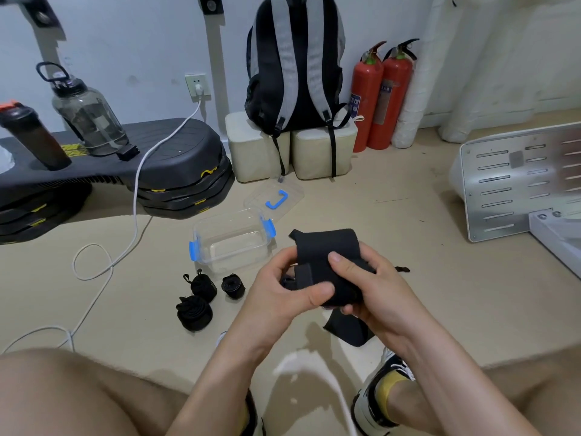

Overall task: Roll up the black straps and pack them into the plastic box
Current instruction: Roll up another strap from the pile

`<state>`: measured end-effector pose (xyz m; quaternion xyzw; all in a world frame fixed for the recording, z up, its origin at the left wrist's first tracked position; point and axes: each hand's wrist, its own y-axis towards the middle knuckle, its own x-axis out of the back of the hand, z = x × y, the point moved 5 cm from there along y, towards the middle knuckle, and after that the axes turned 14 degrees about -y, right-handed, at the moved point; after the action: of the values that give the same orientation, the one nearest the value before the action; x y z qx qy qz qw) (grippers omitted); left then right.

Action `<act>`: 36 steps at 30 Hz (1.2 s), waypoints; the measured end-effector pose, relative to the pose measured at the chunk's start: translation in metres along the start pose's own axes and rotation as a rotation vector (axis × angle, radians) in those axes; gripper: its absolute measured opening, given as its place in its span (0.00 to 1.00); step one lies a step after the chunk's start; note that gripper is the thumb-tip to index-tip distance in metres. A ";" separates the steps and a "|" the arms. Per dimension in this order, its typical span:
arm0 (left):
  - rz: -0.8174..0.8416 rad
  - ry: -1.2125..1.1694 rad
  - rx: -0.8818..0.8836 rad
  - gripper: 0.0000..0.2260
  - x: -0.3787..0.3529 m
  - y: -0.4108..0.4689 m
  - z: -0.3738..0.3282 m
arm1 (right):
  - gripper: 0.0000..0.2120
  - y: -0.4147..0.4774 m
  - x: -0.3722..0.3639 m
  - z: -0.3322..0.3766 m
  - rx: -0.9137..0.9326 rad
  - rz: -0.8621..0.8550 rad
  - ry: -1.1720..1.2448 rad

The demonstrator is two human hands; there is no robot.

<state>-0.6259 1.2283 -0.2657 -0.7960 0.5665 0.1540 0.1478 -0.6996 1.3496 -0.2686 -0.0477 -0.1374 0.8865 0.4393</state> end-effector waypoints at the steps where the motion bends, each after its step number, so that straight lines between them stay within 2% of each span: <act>1: 0.012 -0.004 0.006 0.26 0.000 -0.001 0.001 | 0.10 0.000 0.000 0.000 -0.005 -0.012 0.020; 4: 0.023 -0.009 0.002 0.31 -0.004 -0.003 0.001 | 0.09 -0.001 -0.003 0.002 -0.013 0.001 0.048; 6: 0.015 0.012 -0.007 0.31 -0.008 -0.003 0.000 | 0.08 -0.003 -0.004 0.003 -0.031 0.008 0.044; 10: -0.056 0.051 -0.041 0.16 -0.012 -0.007 -0.006 | 0.12 -0.005 -0.004 0.001 -0.077 0.045 -0.088; 15: -0.221 0.028 -0.067 0.04 0.000 -0.003 -0.001 | 0.20 -0.006 -0.008 0.002 0.028 0.050 -0.262; 18: -0.252 -0.025 -0.005 0.01 -0.001 -0.003 0.005 | 0.13 -0.004 -0.008 0.003 0.069 -0.002 -0.343; 23: -0.246 -0.018 0.152 0.05 0.000 -0.001 0.021 | 0.06 -0.004 -0.010 0.001 0.117 -0.096 -0.224; 26: -0.206 -0.231 0.209 0.09 -0.004 -0.001 0.021 | 0.07 -0.003 -0.009 -0.002 0.082 -0.126 -0.157; 31: -0.225 -0.193 0.128 0.14 -0.001 0.004 0.018 | 0.15 -0.004 -0.009 -0.006 0.015 -0.164 -0.126; 33: -0.218 -0.123 0.097 0.17 0.000 0.003 0.018 | 0.14 -0.005 -0.010 -0.008 -0.027 -0.165 -0.089; 36: -0.070 -0.141 0.117 0.10 -0.001 0.004 0.020 | 0.12 -0.003 -0.007 -0.010 -0.103 -0.180 -0.026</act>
<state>-0.6313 1.2363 -0.2834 -0.7925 0.5345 0.1709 0.2387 -0.6909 1.3483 -0.2777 -0.0463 -0.1921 0.8357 0.5124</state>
